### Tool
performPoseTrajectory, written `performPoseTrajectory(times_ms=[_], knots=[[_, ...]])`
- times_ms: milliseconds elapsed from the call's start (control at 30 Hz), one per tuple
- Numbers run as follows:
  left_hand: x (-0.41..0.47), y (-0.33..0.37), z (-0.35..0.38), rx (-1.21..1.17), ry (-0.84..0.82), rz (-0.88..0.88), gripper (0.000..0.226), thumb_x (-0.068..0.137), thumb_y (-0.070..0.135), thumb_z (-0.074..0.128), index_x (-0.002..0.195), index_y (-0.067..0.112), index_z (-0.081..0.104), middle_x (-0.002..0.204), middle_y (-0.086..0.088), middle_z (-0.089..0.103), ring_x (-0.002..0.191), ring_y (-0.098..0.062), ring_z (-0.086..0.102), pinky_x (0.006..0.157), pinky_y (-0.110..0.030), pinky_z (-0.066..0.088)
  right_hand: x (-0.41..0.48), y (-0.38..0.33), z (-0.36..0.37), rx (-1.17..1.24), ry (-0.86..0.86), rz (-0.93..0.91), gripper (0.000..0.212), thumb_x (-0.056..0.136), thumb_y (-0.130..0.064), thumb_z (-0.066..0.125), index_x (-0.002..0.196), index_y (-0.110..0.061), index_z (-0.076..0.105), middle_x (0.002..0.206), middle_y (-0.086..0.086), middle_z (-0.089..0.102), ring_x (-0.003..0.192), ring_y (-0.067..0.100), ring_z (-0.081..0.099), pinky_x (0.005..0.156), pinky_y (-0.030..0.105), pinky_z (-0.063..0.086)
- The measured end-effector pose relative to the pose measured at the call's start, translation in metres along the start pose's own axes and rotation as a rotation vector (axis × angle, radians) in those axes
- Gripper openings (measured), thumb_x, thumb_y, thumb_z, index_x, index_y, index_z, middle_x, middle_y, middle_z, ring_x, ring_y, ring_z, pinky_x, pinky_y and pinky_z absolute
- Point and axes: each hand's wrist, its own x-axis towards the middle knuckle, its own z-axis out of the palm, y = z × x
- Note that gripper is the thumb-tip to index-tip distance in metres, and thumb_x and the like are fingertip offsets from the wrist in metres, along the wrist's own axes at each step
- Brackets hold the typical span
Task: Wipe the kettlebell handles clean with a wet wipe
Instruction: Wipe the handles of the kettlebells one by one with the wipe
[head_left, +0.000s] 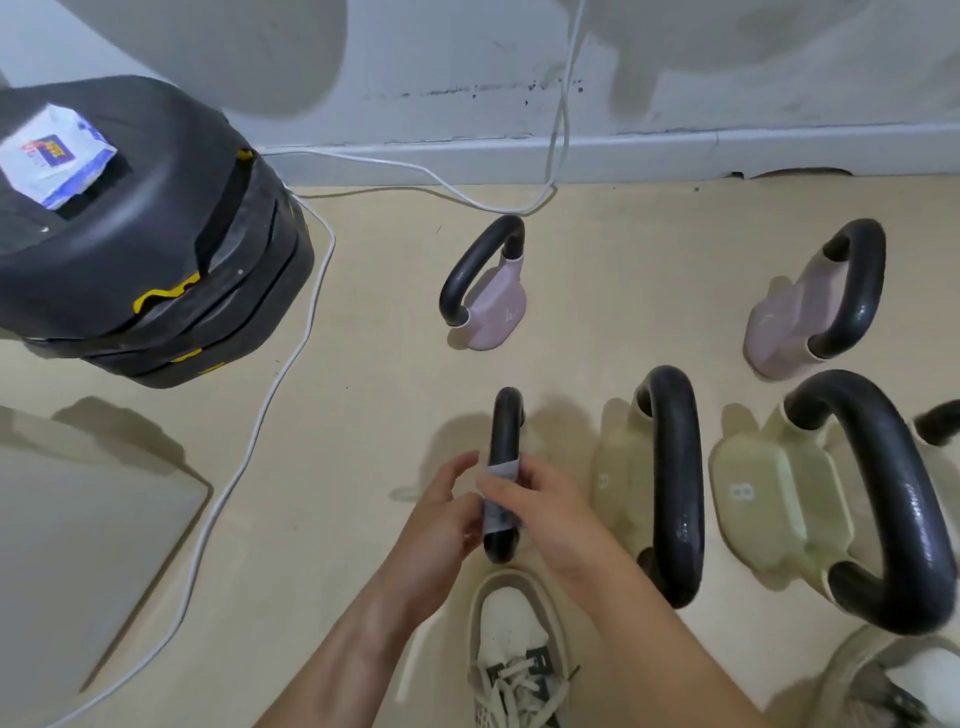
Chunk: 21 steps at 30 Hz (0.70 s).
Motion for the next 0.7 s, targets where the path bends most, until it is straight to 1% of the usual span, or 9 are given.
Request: performPoseTrajectory(times_ms=[67,167,200,267,333,400,467,567,700], knots=[[0.003,-0.006,-0.003,-0.064,0.009,0.012,0.048,0.094,0.004,0.052,0.135,0.025,0.040,0.099,-0.010,0.075,0.093,-0.022,0.072,0.083,-0.033,0.052,0.005,0.003,0.000,0.024,-0.003,-0.015,0.016,0.088,-0.022,0.069,0.103,-0.017,0.065,0.089,0.001,0.070,0.083,0.012,0.068,0.073,0.024,0.053],[0.008,-0.009,-0.004,-0.121,0.016,0.014,0.052,0.095,0.005,0.055,0.138,0.025,0.035,0.098,-0.010,0.076,0.095,-0.024,0.072,0.092,-0.040,0.052,0.010,0.008,-0.002,0.052,-0.025,-0.023,0.037,0.082,-0.022,0.074,0.117,-0.023,0.062,0.107,0.003,0.071,0.100,0.018,0.068,0.091,0.037,0.055],[0.008,-0.009,-0.005,-0.124,0.015,0.016,0.053,0.094,0.005,0.056,0.139,0.024,0.034,0.098,-0.011,0.075,0.096,-0.025,0.072,0.092,-0.041,0.052,0.012,0.009,-0.001,0.041,-0.034,-0.030,0.045,0.080,-0.021,0.075,0.121,-0.026,0.059,0.109,0.002,0.070,0.103,0.019,0.067,0.093,0.040,0.054],[0.009,-0.009,-0.005,-0.112,0.020,0.030,0.055,0.091,0.002,0.059,0.137,0.023,0.038,0.099,-0.015,0.074,0.095,-0.029,0.071,0.089,-0.042,0.054,0.015,0.009,0.001,0.049,-0.044,-0.044,0.048,0.078,-0.013,0.074,0.122,-0.026,0.058,0.109,0.006,0.069,0.097,0.020,0.068,0.089,0.039,0.056],[0.012,-0.010,-0.006,-0.129,0.070,0.038,0.057,0.085,-0.004,0.064,0.130,0.026,0.046,0.103,-0.021,0.072,0.094,-0.034,0.071,0.080,-0.041,0.057,0.019,0.007,0.003,0.083,-0.040,-0.050,0.046,0.075,-0.003,0.069,0.115,-0.024,0.059,0.103,0.015,0.068,0.084,0.024,0.066,0.077,0.038,0.057],[0.016,-0.013,-0.009,-0.155,0.121,0.046,0.061,0.080,-0.008,0.067,0.125,0.030,0.050,0.113,-0.028,0.063,0.097,-0.040,0.068,0.072,-0.038,0.059,0.021,0.004,0.007,0.088,-0.024,-0.038,0.044,0.071,0.000,0.066,0.109,-0.021,0.060,0.088,0.013,0.066,0.075,0.024,0.065,0.069,0.037,0.057],[0.017,-0.014,-0.012,-0.168,0.112,0.069,0.060,0.080,-0.008,0.067,0.124,0.029,0.052,0.116,-0.026,0.060,0.098,-0.037,0.068,0.069,-0.035,0.058,0.022,0.004,0.008,0.100,-0.016,-0.033,0.041,0.070,-0.003,0.068,0.108,-0.016,0.060,0.081,0.010,0.065,0.071,0.022,0.065,0.066,0.036,0.056],[0.021,-0.014,-0.018,-0.116,0.046,0.101,0.052,0.078,0.002,0.065,0.124,0.024,0.058,0.119,-0.016,0.064,0.101,-0.029,0.068,0.075,-0.036,0.055,0.021,0.003,0.008,0.062,-0.031,-0.035,0.042,0.073,-0.009,0.072,0.113,-0.014,0.060,0.091,0.015,0.069,0.076,0.021,0.066,0.072,0.039,0.058],[0.026,-0.010,-0.027,0.059,-0.020,0.059,0.045,0.070,0.010,0.054,0.111,0.019,0.069,0.113,-0.011,0.068,0.108,-0.027,0.062,0.091,-0.040,0.043,0.021,0.000,0.006,-0.010,-0.030,-0.049,0.040,0.075,-0.002,0.062,0.113,-0.012,0.059,0.087,0.008,0.067,0.074,0.016,0.065,0.064,0.028,0.055]])
